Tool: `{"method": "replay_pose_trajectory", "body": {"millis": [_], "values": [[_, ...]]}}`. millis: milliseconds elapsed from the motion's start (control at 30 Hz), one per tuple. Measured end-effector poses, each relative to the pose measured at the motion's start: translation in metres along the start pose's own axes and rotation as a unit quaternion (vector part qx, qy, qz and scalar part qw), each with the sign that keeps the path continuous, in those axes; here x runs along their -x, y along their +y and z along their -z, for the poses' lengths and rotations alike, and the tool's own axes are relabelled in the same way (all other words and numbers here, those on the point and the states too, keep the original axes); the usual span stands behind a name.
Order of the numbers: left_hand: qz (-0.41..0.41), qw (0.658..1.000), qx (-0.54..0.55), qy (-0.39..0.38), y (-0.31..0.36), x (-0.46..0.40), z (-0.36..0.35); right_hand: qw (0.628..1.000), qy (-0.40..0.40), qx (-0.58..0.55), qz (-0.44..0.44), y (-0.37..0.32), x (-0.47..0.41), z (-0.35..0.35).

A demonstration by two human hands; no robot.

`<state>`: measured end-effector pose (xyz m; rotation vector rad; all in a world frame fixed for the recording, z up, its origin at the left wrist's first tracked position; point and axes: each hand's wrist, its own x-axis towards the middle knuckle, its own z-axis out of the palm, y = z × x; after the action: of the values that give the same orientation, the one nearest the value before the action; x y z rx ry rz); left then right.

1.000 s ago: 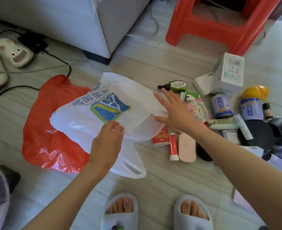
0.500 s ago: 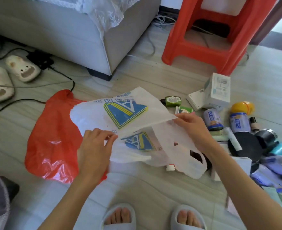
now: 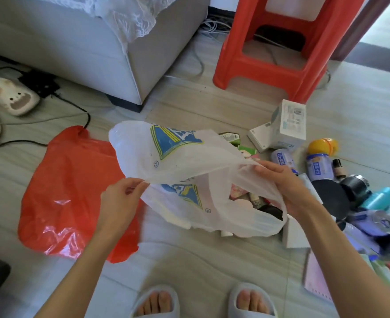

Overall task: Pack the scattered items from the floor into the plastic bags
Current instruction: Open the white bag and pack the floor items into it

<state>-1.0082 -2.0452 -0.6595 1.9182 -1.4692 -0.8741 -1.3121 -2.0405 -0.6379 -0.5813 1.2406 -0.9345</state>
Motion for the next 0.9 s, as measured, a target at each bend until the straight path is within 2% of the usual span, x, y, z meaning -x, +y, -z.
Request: {"method": "replay_pose_trajectory", "body": {"millis": [67, 200, 300, 400, 500, 567, 633, 667, 767, 800, 867, 900], "values": [[-0.002, 0.998, 0.051, -0.027, 0.000, -0.001, 0.004, 0.999, -0.008, -0.048, -0.006, 0.000, 0.001, 0.003], [0.100, 0.965, 0.230, -0.075, -0.005, -0.005, 0.002, 0.995, -0.011, -0.095, 0.005, 0.007, -0.001, 0.001], [0.138, 0.954, 0.253, -0.087, 0.002, -0.003, -0.004, 0.990, 0.110, -0.068, 0.058, 0.016, -0.010, -0.001], [0.170, 0.946, 0.273, -0.050, 0.009, -0.005, -0.011, 0.969, 0.213, 0.011, 0.128, 0.020, -0.014, -0.012], [0.242, 0.906, 0.347, -0.019, 0.019, -0.013, -0.019, 0.952, 0.246, 0.065, 0.172, 0.023, -0.015, -0.022], [0.307, 0.862, 0.404, -0.014, 0.021, -0.021, -0.021, 0.948, 0.252, 0.072, 0.182, 0.025, -0.017, -0.025], [0.344, 0.814, 0.467, -0.038, 0.020, -0.029, -0.019, 0.947, 0.247, 0.083, 0.188, 0.028, -0.017, -0.025], [0.351, 0.806, 0.473, -0.049, 0.018, -0.031, -0.017, 0.943, 0.245, 0.113, 0.195, 0.030, -0.018, -0.023], [0.332, 0.837, 0.430, -0.056, 0.010, -0.031, -0.015, 0.935, 0.233, 0.177, 0.201, 0.033, -0.016, -0.018], [0.297, 0.871, 0.389, -0.048, 0.007, -0.029, -0.014, 0.937, 0.230, 0.174, 0.196, 0.034, -0.015, -0.016], [0.164, 0.965, 0.203, -0.032, 0.002, -0.025, -0.012, 0.945, 0.235, 0.140, 0.176, 0.034, -0.015, -0.011], [0.088, 0.989, 0.117, -0.035, 0.002, -0.022, -0.009, 0.948, 0.245, 0.120, 0.165, 0.033, -0.015, -0.008]]}}
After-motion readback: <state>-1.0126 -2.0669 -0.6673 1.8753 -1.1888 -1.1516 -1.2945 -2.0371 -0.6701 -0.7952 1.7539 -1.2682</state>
